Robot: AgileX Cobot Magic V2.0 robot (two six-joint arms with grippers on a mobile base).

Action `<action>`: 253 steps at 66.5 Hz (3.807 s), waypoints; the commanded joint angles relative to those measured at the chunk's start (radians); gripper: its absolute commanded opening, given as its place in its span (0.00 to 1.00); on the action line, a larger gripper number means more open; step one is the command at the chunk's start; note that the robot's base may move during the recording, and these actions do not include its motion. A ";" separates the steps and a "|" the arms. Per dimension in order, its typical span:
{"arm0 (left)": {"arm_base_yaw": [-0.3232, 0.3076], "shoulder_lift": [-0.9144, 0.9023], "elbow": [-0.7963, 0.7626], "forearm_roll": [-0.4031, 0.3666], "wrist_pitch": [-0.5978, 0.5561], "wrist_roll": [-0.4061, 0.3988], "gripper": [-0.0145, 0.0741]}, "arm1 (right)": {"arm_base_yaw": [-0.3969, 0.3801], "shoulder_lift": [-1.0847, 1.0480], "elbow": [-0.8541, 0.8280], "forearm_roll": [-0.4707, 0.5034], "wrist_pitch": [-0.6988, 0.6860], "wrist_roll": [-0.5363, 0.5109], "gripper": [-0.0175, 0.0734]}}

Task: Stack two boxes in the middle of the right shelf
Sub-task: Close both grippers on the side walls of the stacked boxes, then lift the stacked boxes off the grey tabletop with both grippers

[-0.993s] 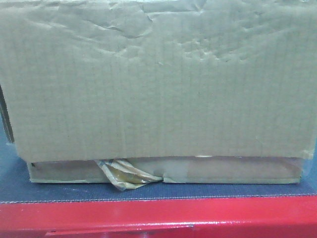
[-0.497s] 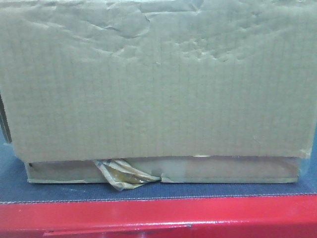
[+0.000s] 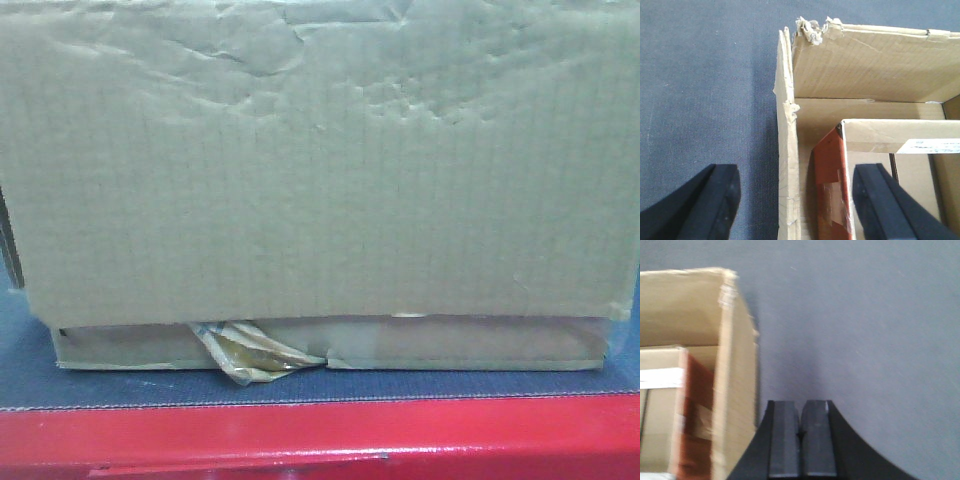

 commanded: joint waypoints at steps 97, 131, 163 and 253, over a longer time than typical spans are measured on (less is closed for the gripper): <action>-0.001 -0.009 0.188 -0.003 -0.007 0.018 0.59 | 0.061 0.299 0.079 0.075 0.002 0.093 0.48; -0.001 0.059 0.188 -0.066 -0.007 0.018 0.59 | 0.061 0.299 0.079 0.075 0.002 0.093 0.01; -0.001 0.136 0.188 -0.040 -0.007 0.018 0.59 | 0.061 0.299 0.079 0.075 0.002 0.093 0.01; -0.123 -0.219 0.100 0.324 -0.008 -0.185 0.04 | 0.253 0.021 -0.046 -0.269 -0.148 0.276 0.01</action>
